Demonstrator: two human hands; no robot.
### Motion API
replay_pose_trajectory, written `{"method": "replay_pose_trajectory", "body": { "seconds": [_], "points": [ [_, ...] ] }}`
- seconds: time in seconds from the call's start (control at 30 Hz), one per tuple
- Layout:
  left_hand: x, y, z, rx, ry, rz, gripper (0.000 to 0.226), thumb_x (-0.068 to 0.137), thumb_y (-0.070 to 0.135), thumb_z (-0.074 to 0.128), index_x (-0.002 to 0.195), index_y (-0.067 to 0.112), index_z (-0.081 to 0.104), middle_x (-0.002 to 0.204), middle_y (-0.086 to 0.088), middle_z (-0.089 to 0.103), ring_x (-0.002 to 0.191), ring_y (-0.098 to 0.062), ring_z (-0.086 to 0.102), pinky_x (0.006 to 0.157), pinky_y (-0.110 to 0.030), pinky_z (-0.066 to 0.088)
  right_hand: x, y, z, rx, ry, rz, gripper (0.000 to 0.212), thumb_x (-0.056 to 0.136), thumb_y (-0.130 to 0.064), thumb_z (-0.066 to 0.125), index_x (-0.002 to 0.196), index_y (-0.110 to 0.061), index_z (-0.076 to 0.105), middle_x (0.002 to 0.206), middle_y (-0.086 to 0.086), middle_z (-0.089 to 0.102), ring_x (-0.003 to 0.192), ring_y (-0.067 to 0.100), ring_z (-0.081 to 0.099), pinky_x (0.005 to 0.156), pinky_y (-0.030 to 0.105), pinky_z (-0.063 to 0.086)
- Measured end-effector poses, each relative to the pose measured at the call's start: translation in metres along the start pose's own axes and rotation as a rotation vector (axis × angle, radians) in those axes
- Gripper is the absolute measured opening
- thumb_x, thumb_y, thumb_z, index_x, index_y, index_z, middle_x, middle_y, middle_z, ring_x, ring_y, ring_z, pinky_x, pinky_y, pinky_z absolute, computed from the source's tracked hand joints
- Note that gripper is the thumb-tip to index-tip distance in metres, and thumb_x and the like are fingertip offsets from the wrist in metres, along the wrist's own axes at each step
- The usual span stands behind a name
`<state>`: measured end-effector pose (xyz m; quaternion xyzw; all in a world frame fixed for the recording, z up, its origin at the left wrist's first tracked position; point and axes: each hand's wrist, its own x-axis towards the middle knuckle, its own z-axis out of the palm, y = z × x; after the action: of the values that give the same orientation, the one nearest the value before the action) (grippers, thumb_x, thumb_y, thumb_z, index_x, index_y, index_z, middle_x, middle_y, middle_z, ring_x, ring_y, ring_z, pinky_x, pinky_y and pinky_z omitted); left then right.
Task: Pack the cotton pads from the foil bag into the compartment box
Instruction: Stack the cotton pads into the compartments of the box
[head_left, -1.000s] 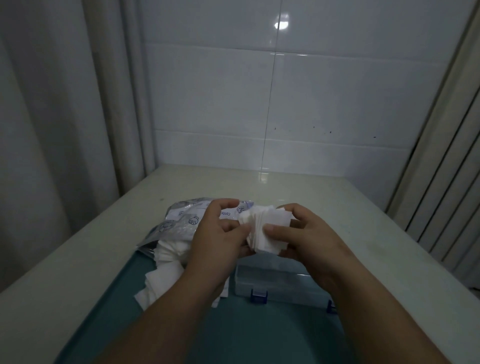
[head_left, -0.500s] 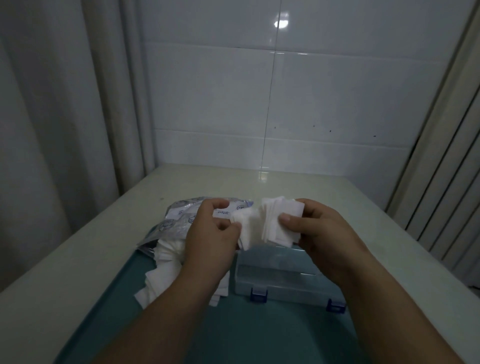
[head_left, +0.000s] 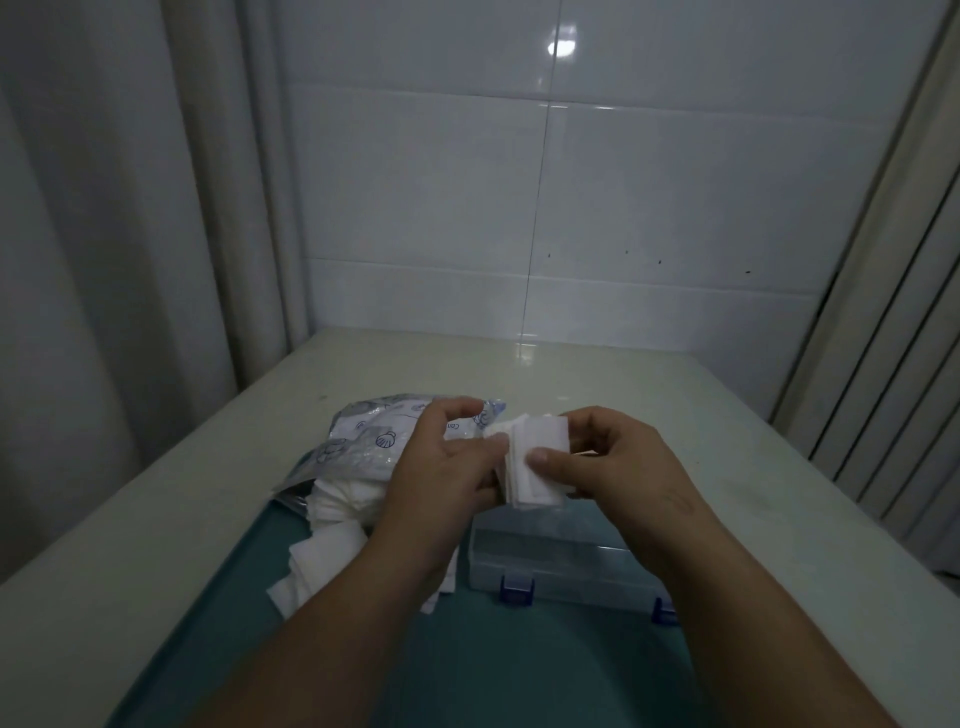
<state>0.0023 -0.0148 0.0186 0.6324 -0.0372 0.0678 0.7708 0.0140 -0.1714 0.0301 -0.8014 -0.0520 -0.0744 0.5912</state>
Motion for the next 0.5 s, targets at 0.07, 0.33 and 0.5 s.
{"method": "replay_pose_trajectory", "body": {
  "seconds": [0.07,0.33,0.5],
  "points": [
    [0.0,-0.002,0.0,0.025,-0.026,0.005,0.035,0.087,0.002,0.063,0.113,0.024,0.054,0.085,-0.006,0.076,0.08,-0.022,0.074,0.07,-0.038,0.061,0.0,0.0,0.0,0.015,0.001,-0.003,0.022,0.08,-0.017,0.075,0.101,-0.02,0.07,0.092,-0.002,0.073,0.085,0.015,0.07,0.074,0.031,0.059],
    [0.004,-0.01,-0.003,0.15,0.04,0.044,0.046,0.085,0.003,0.066,0.116,0.032,0.05,0.09,-0.003,0.075,0.082,-0.019,0.073,0.075,-0.042,0.061,0.0,0.0,0.004,-0.032,0.093,-0.068,0.017,0.087,-0.012,0.066,0.092,-0.028,0.066,0.089,-0.005,0.067,0.084,0.013,0.063,0.069,0.026,0.052],
    [0.004,-0.012,-0.004,0.188,0.054,0.059,0.046,0.084,0.005,0.066,0.115,0.035,0.05,0.092,-0.003,0.075,0.081,-0.019,0.073,0.076,-0.044,0.06,0.001,-0.001,0.0,-0.058,0.101,-0.046,0.01,0.079,-0.013,0.075,0.081,-0.02,0.068,0.077,0.0,0.067,0.069,0.014,0.064,0.059,0.025,0.055]
  ]
}}
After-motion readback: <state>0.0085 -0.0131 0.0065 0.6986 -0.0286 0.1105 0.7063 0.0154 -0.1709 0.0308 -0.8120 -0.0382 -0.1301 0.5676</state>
